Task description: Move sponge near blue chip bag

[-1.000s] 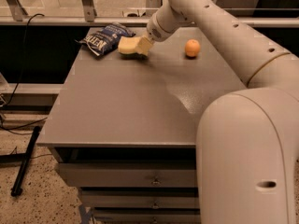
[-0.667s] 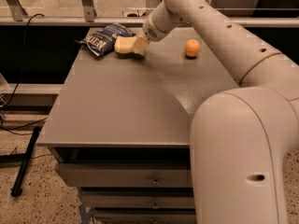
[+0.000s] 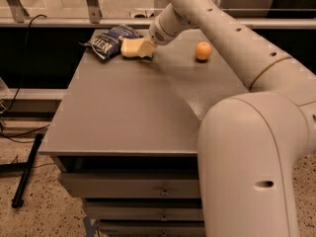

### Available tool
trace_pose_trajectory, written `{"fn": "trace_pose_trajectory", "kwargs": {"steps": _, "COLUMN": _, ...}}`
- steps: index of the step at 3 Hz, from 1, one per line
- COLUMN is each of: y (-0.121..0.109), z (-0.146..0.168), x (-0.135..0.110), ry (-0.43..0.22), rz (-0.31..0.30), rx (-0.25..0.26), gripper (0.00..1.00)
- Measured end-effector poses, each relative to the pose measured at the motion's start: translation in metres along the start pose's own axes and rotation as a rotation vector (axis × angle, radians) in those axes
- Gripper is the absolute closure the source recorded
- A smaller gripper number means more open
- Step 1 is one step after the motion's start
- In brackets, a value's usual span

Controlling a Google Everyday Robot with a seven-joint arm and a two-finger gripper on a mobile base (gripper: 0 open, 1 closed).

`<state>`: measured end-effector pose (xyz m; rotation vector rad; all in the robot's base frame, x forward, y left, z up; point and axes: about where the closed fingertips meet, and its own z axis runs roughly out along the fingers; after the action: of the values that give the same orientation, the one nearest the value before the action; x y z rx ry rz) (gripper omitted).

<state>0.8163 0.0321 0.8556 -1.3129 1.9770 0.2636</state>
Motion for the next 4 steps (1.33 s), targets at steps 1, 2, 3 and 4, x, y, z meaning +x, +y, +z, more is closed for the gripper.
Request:
{"fn": "trace_pose_trajectory", "kwargs": {"steps": 1, "y": 0.002, "z": -0.002, "x": -0.004, "ry": -0.023, "rz": -0.003, "rx": -0.003, "gripper": 0.00}}
{"fn": "trace_pose_trajectory", "kwargs": {"steps": 2, "y": 0.004, "z": -0.016, "x": -0.008, "ry": -0.086, "rz": 0.005, "rx": -0.007, "gripper": 0.00}}
{"fn": "trace_pose_trajectory", "kwargs": {"steps": 3, "y": 0.000, "z": -0.045, "x": 0.010, "ry": -0.185, "rz": 0.055, "rx": -0.010, "gripper": 0.00}}
{"fn": "trace_pose_trajectory", "kwargs": {"steps": 4, "y": -0.015, "z": -0.101, "x": 0.049, "ry": -0.249, "rz": 0.081, "rx": 0.032, "gripper": 0.00}}
